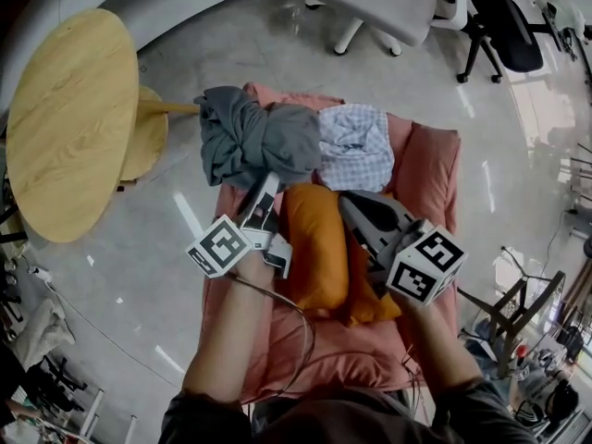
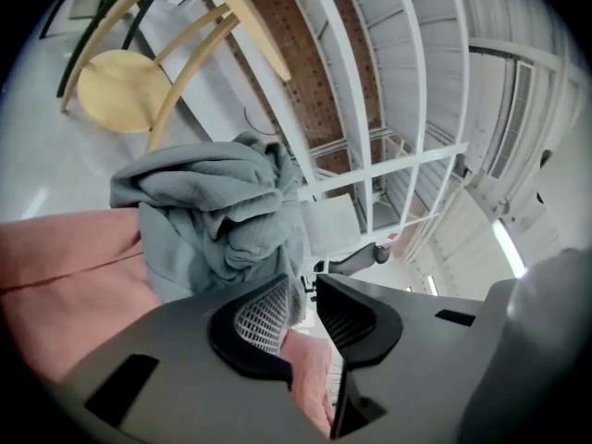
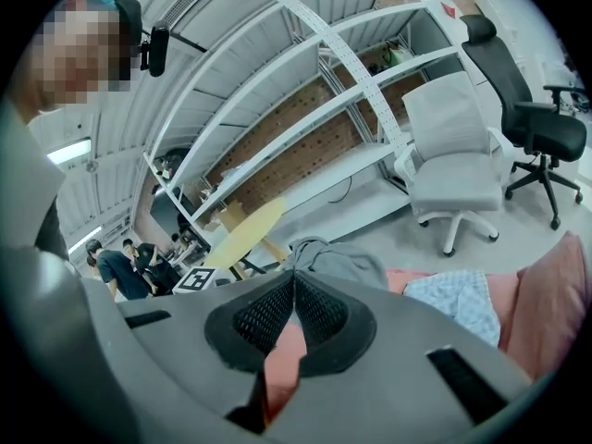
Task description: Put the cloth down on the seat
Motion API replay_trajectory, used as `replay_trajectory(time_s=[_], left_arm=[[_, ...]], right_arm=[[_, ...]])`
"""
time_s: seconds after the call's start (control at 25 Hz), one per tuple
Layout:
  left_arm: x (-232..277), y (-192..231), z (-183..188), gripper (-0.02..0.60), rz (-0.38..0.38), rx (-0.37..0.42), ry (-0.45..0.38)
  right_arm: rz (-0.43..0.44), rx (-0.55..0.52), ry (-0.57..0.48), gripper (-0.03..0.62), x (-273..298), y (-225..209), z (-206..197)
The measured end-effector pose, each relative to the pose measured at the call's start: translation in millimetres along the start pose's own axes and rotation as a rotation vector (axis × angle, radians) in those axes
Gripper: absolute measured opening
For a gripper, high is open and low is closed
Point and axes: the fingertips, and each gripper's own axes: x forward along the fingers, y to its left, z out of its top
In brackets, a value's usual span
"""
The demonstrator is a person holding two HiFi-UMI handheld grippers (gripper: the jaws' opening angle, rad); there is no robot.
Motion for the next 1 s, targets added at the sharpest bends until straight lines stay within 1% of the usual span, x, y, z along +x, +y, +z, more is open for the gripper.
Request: replay_trajectory(time_s=[0.04,0.12,0.24,0.44,0.56,0.64,0.72,0.84,1.0], left_arm=[[-3.1,-7.7,-1.5,0.078,-0.014,0.024,0.006],[-10.2,-24.9,-4.3,0.030,-0.044,0.080,0.021],[-25.5,-51.7,-8.9,0.011,-0.073,0.173,0.036],[-48.6,-94.5,-24.4,0.009,-0.100,0.360,0.064],[-58.2,-115.7,-33.5,0.009,-0.110,0.446,0.082],[-63.3,-124.7,-36.9,0.009,-0.115,0.474,0.086],[-66.2,-128.8,-38.3,0.009,-0.115,0.486,0.087],[-66.8,-129.6,-41.0,0.009,-0.120,0.491,0.091],[-69.7,-129.7,-41.4,0.009,-0.118,0.494,0.108]], right_arm=[[0.000,-0.004,-0.007,0.017,-3.3,2.1,1.8],[-0.001,-0.014,-0.020,0.017,-11.0,7.7,5.7],[0.001,-0.033,-0.042,0.017,-26.8,18.8,12.8],[-0.001,-0.075,-0.078,0.017,-51.8,33.9,23.8],[0.003,-0.091,-0.090,0.017,-60.0,43.0,27.7],[0.009,-0.097,-0.097,0.017,-63.4,49.6,30.2],[0.014,-0.096,-0.104,0.017,-65.8,54.4,31.6],[0.017,-0.092,-0.112,0.015,-67.4,55.0,28.8],[0.016,-0.113,-0.103,0.015,-63.6,58.5,29.4]])
